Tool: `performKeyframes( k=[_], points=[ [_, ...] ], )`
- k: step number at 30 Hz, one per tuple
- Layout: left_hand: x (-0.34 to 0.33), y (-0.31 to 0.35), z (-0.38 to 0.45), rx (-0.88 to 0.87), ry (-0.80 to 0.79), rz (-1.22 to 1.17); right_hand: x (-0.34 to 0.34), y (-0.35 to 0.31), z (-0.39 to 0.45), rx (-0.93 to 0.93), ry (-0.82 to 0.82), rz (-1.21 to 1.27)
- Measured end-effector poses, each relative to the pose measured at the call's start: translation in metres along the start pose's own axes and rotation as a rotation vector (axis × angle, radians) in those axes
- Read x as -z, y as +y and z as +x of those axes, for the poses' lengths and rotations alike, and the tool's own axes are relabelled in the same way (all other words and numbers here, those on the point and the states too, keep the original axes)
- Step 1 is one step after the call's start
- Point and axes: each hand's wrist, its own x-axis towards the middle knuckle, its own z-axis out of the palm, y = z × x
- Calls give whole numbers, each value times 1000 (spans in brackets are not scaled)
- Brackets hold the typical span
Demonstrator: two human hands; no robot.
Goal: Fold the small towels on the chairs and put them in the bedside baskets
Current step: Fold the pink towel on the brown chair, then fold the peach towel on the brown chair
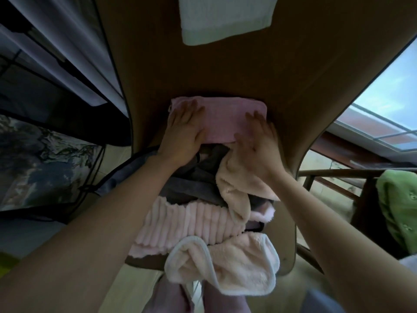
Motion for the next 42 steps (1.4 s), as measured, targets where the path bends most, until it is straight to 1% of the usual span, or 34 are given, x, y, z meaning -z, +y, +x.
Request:
performKeyframes(
  k=[2,4,7,10,14,17,19,22,24,26,27,28,30,31,32,33,36,39,42],
  points=[
    [19,11,-27,-9,68,-109,16,-14,-33,-19,101,130],
    [32,22,-59,13,97,-223,31,-26,-71,-42,155,176],
    [42,33,-107,28,33,-273,43,-39,-128,-114,177,249],
    [39,35,-148,-8,-108,-234,41,-43,-173,-134,147,264],
    [22,34,-186,-83,-292,-152,20,-38,-211,-131,21,224],
    [-2,38,-208,-135,-350,-102,-12,-28,-236,-126,-163,27],
    [-17,40,-216,-224,-352,-38,-33,-24,-253,-61,-220,-95],
    [-37,43,-223,-311,-325,124,-64,-16,-273,86,-202,-248],
    [-47,46,-223,-330,-292,197,-81,-10,-278,133,-126,-258],
    [-48,53,-221,-311,-284,236,-87,-9,-279,147,-73,-205],
    [-47,55,-221,-279,-277,207,-85,-11,-279,129,-61,-151],
    [-44,57,-222,-221,-281,116,-82,-10,-278,89,-64,-76],
    [-31,60,-225,-25,-280,-246,-65,-11,-275,-35,-90,124],
    [-21,63,-227,84,-278,-435,-53,-13,-272,-78,-75,212],
    [-10,68,-228,169,-276,-583,-38,-16,-267,-105,-41,287],
    [2,73,-229,225,-262,-680,-20,-21,-262,-133,-15,350],
    [43,91,-231,314,-175,-845,36,-49,-249,-159,-35,522],
    [86,105,-228,339,-86,-904,85,-74,-239,-141,-97,496],
    [125,107,-227,390,2,-963,121,-83,-232,-189,-94,489]
  ],
)
